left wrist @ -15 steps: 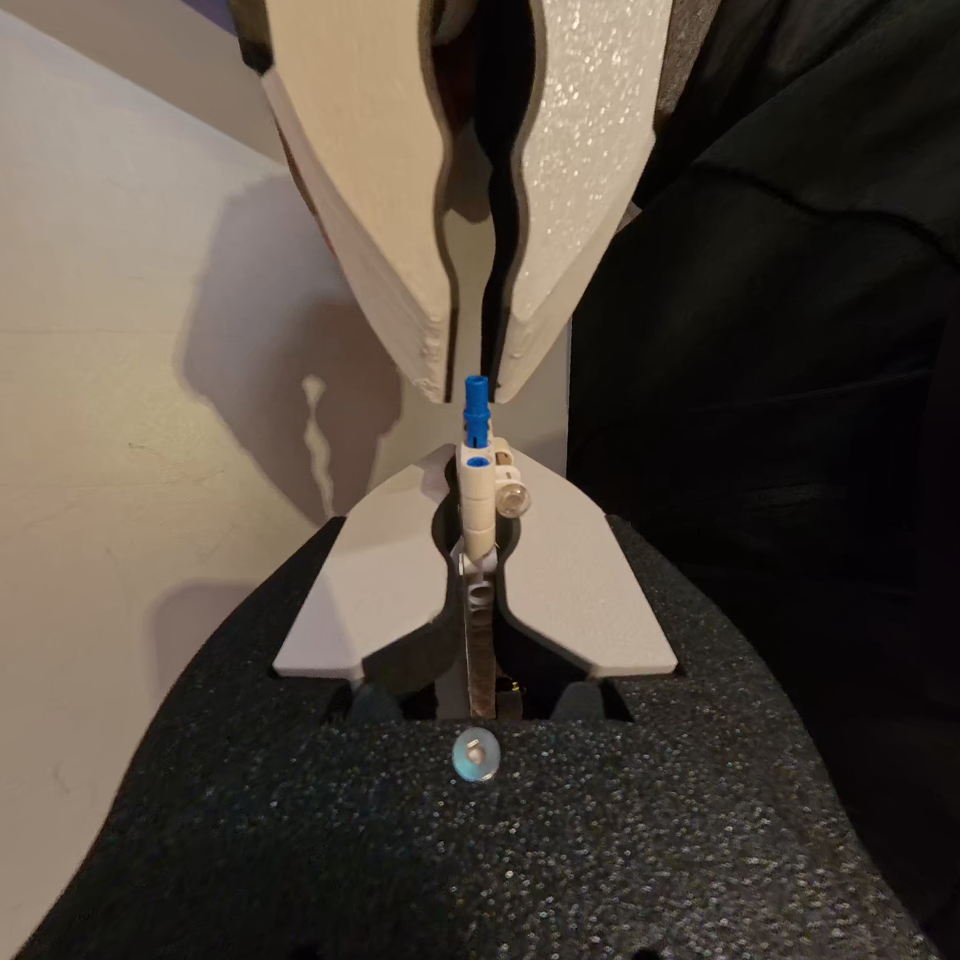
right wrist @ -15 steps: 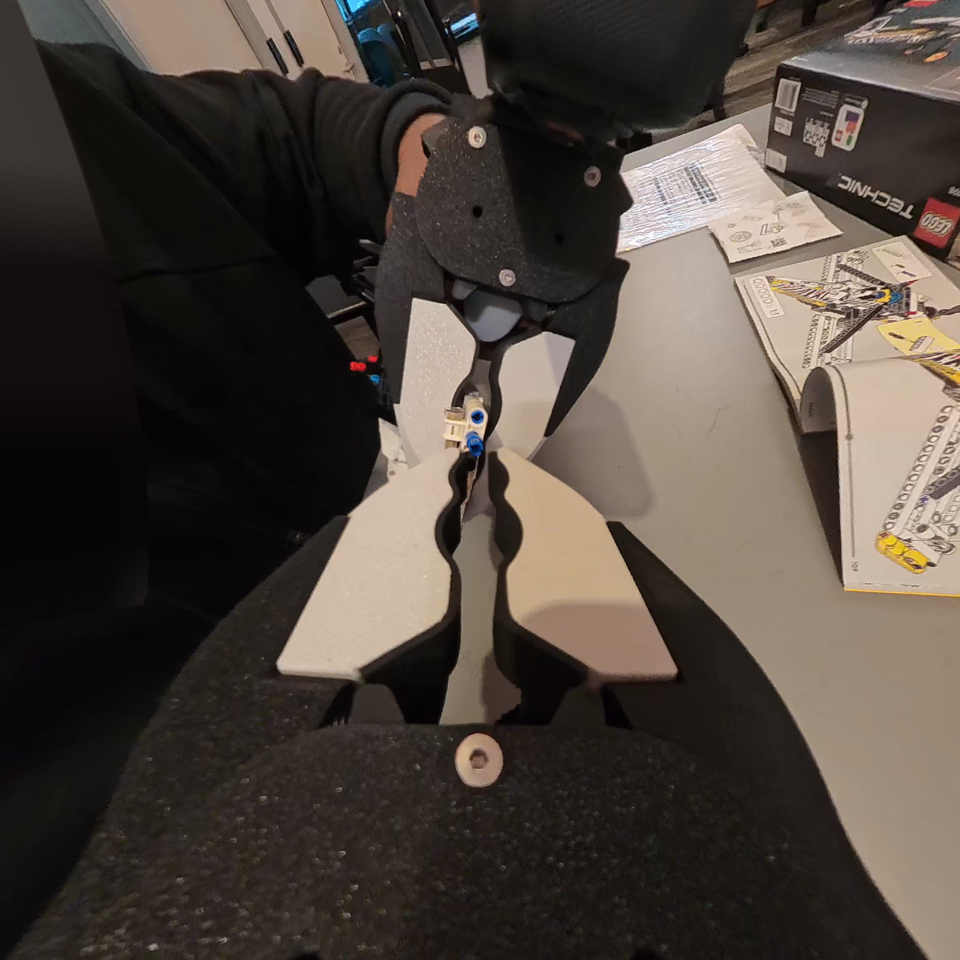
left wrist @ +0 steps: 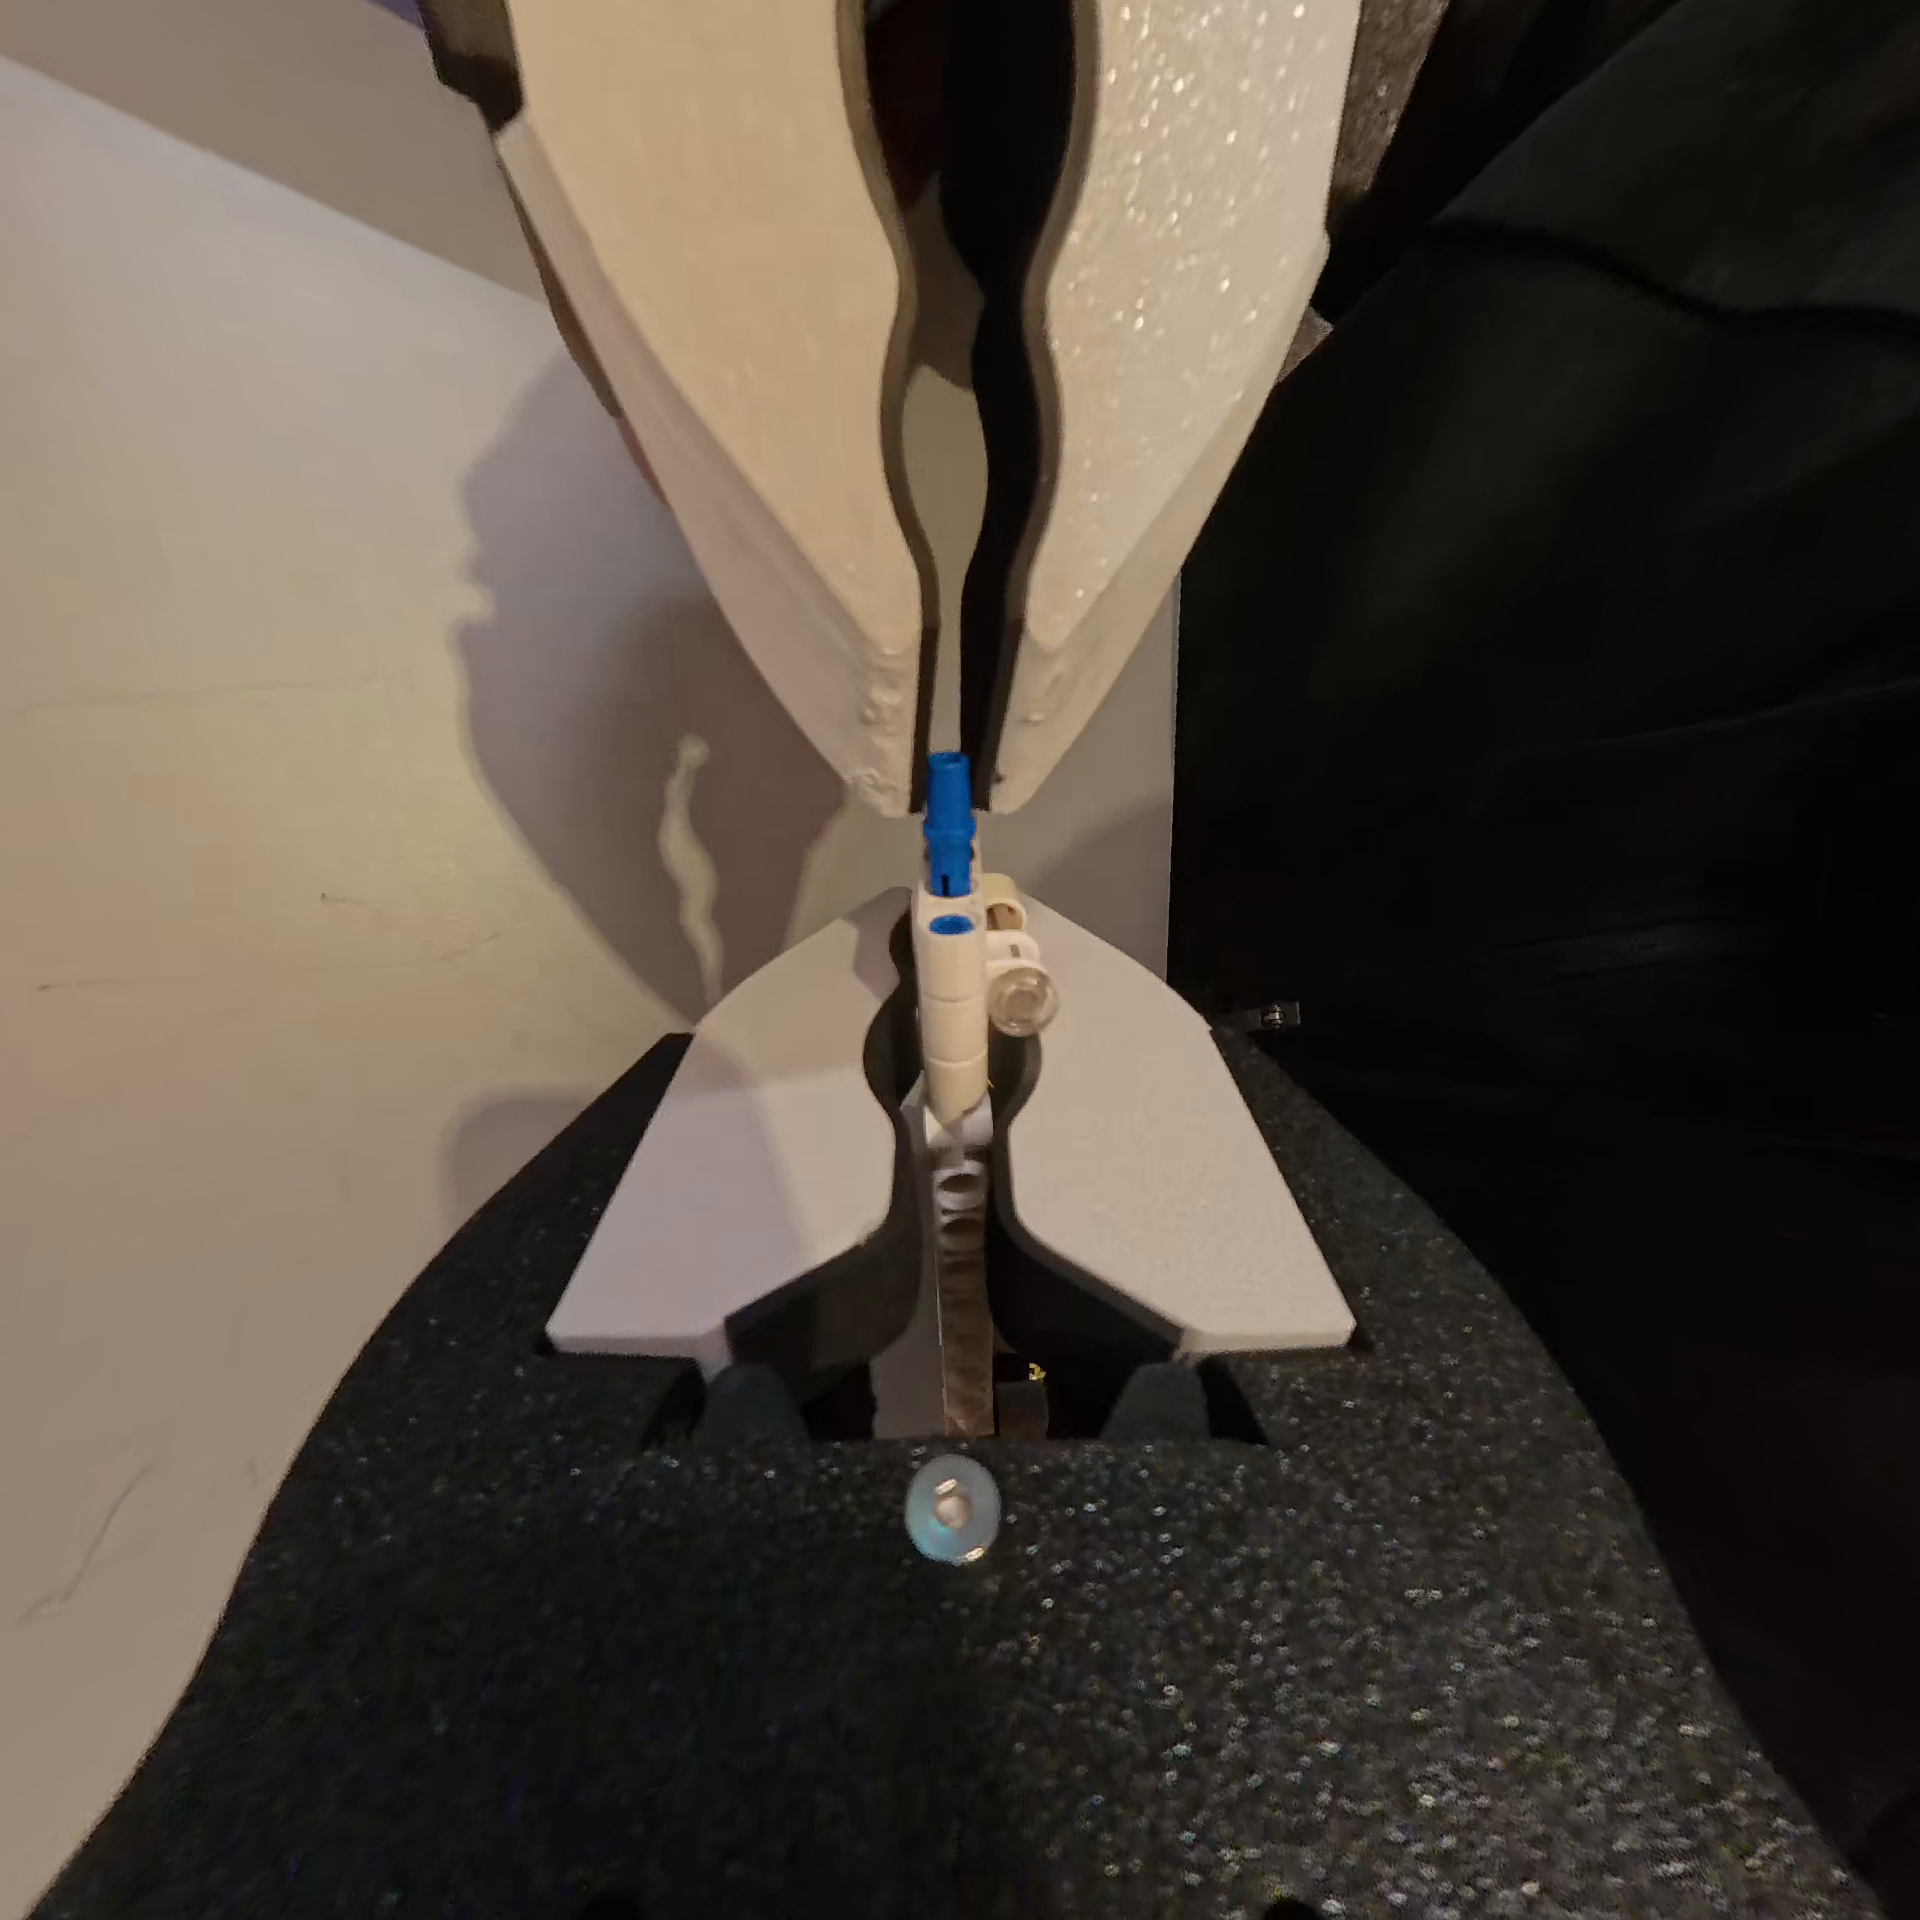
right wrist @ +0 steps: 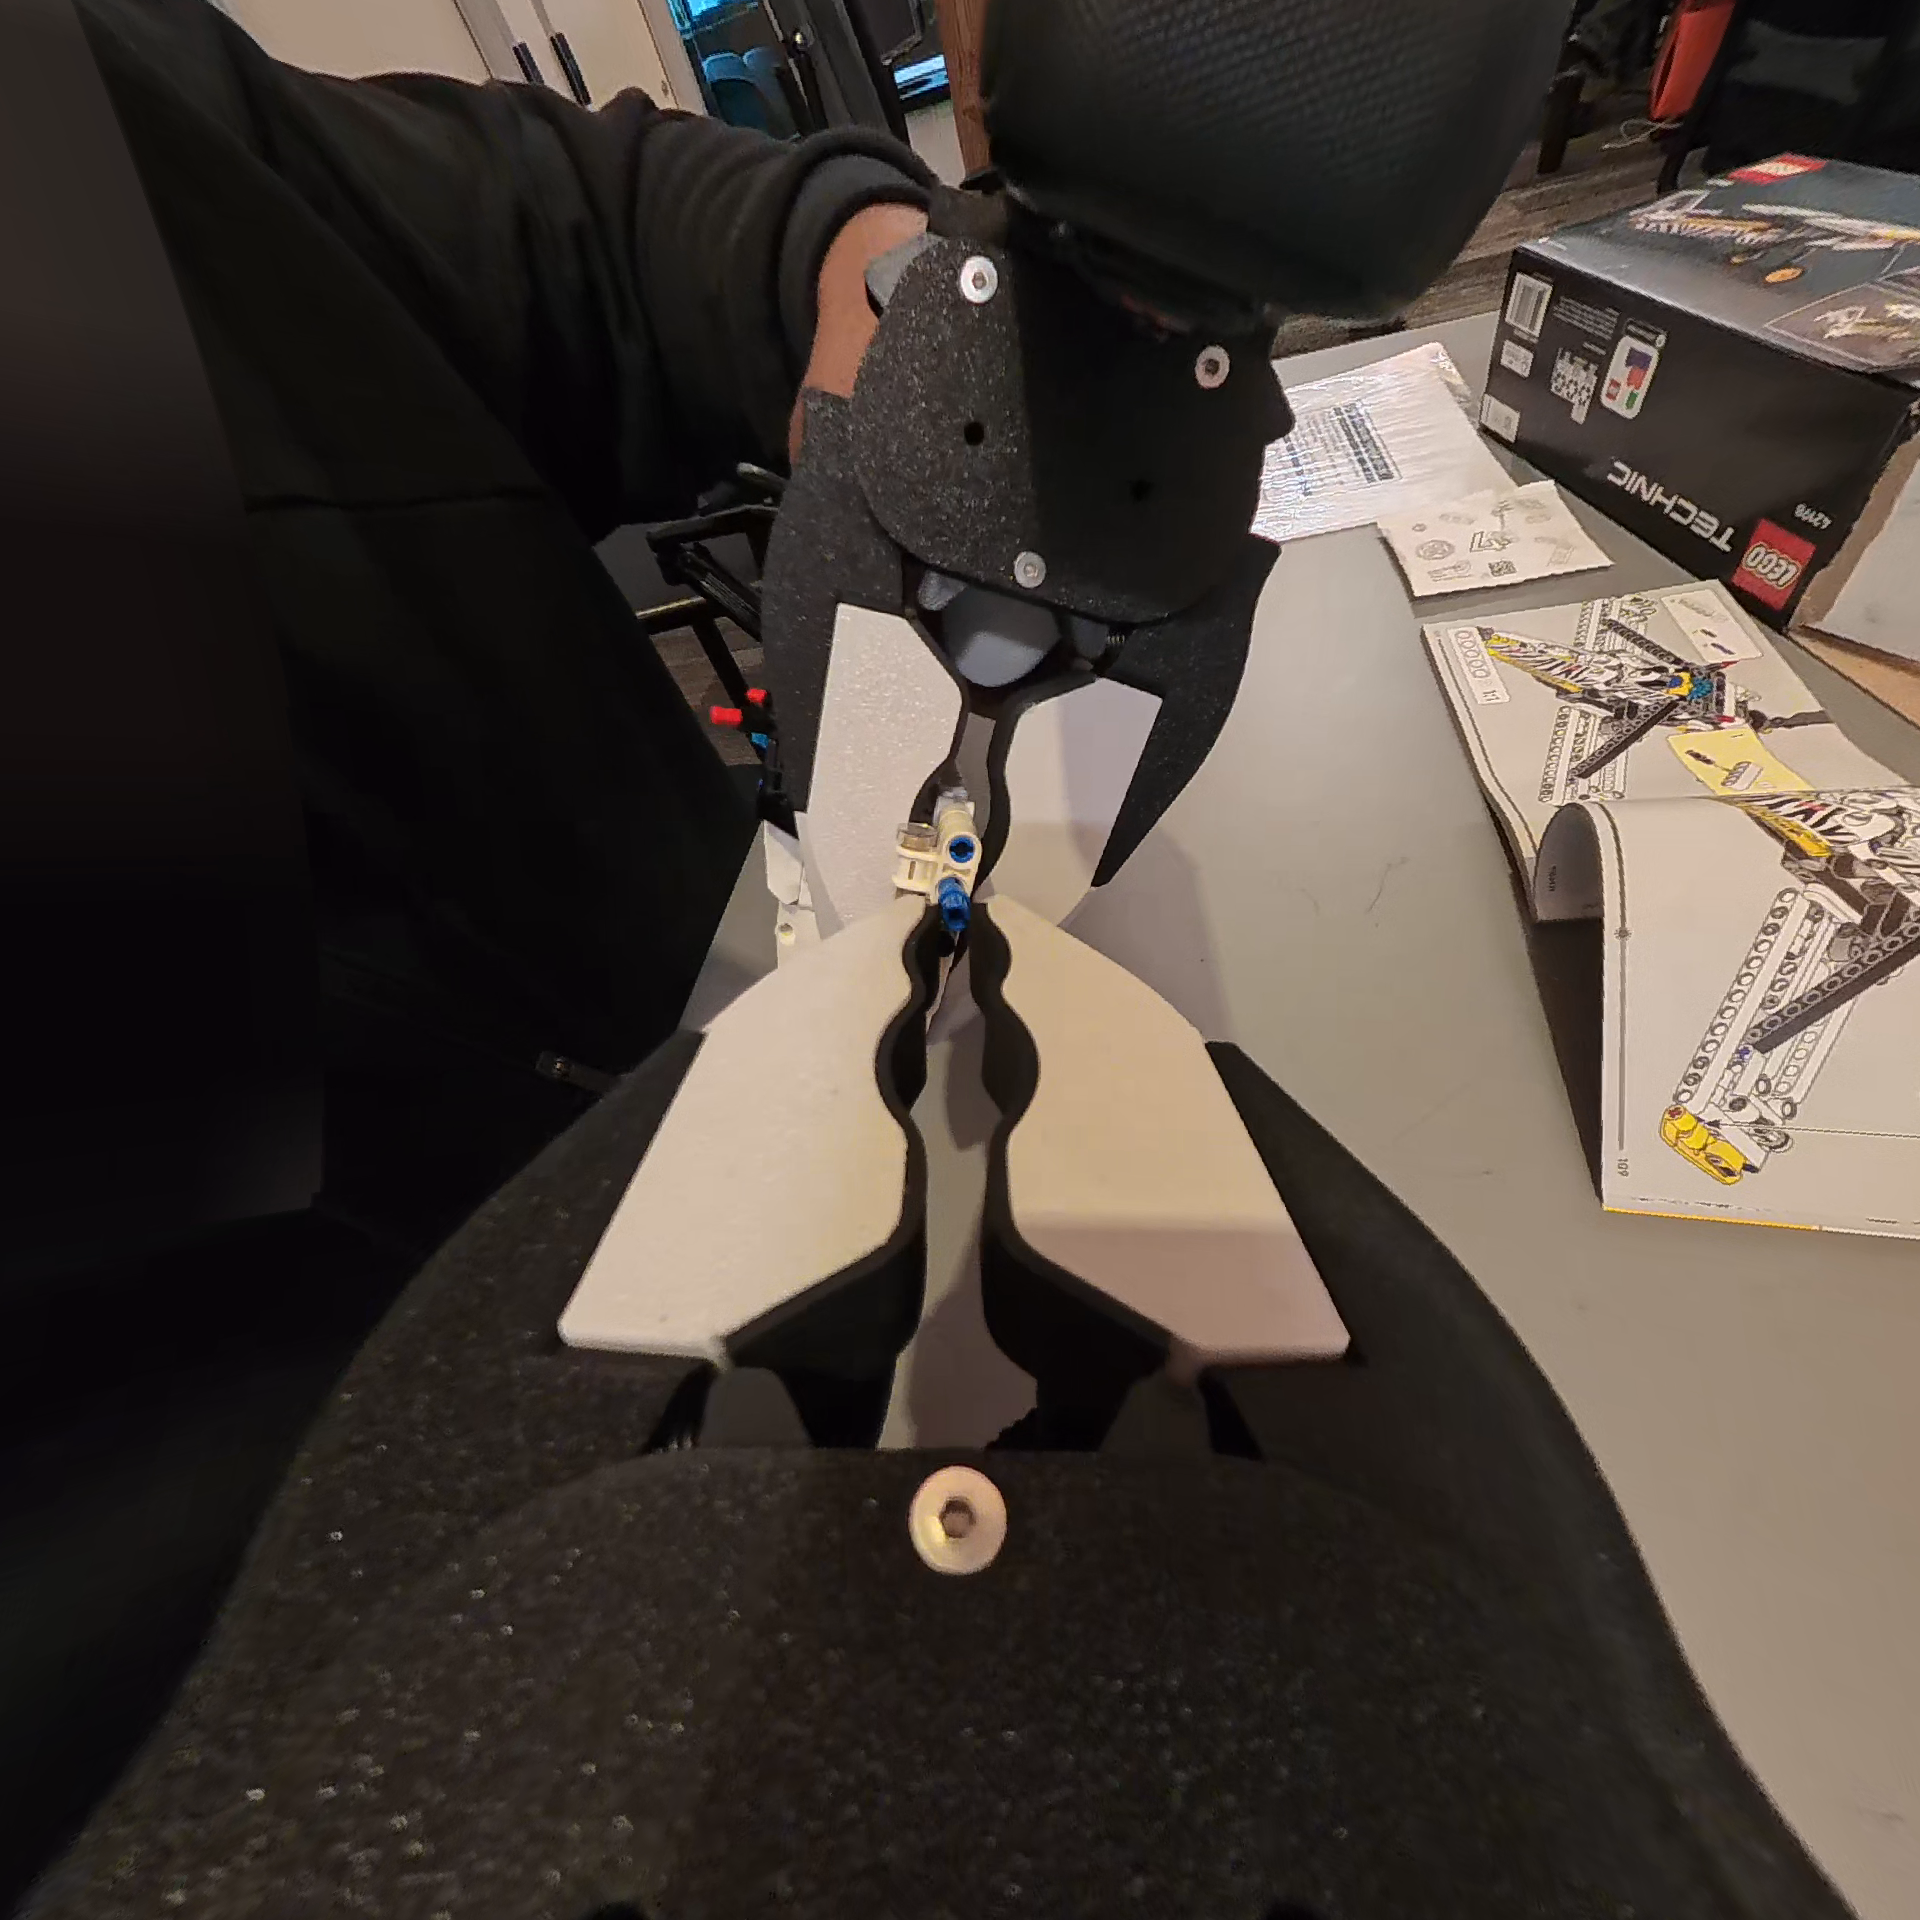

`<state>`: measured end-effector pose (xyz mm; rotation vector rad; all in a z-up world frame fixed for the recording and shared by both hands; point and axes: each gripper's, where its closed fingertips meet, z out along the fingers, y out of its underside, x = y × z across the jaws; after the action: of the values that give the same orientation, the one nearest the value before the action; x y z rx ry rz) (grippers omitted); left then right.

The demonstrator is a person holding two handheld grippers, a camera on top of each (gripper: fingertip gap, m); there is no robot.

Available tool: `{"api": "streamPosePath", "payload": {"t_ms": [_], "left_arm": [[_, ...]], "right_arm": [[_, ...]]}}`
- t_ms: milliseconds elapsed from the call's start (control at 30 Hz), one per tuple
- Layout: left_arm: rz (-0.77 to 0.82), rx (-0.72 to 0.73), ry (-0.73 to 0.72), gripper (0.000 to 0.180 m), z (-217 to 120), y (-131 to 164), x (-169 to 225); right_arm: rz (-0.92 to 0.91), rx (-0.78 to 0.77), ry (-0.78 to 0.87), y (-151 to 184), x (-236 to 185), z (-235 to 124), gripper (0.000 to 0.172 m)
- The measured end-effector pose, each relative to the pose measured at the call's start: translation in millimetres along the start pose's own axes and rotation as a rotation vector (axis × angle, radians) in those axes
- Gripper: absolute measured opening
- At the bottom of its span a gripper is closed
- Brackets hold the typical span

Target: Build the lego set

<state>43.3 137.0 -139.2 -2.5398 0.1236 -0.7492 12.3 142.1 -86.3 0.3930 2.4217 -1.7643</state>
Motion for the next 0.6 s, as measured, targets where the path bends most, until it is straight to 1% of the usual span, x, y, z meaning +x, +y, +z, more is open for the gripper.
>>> {"api": "streamPosePath", "payload": {"t_ms": [267,400,600], "left_arm": [[0.013,-0.044,-0.01,0.009,-0.5,2.5,-1.3],[0.024,-0.067,-0.027,0.009,-1.5,1.8,-1.6],[0.028,-0.085,-0.043,0.009,-2.0,2.5,-1.2]], "right_arm": [[-0.042,-0.024,0.03,0.7,0.4,-0.5,0.005],[-0.059,-0.002,0.046,-4.5,0.1,-6.5,0.004],[-0.083,-0.01,0.062,-3.7,-0.9,-8.0,0.003]]}}
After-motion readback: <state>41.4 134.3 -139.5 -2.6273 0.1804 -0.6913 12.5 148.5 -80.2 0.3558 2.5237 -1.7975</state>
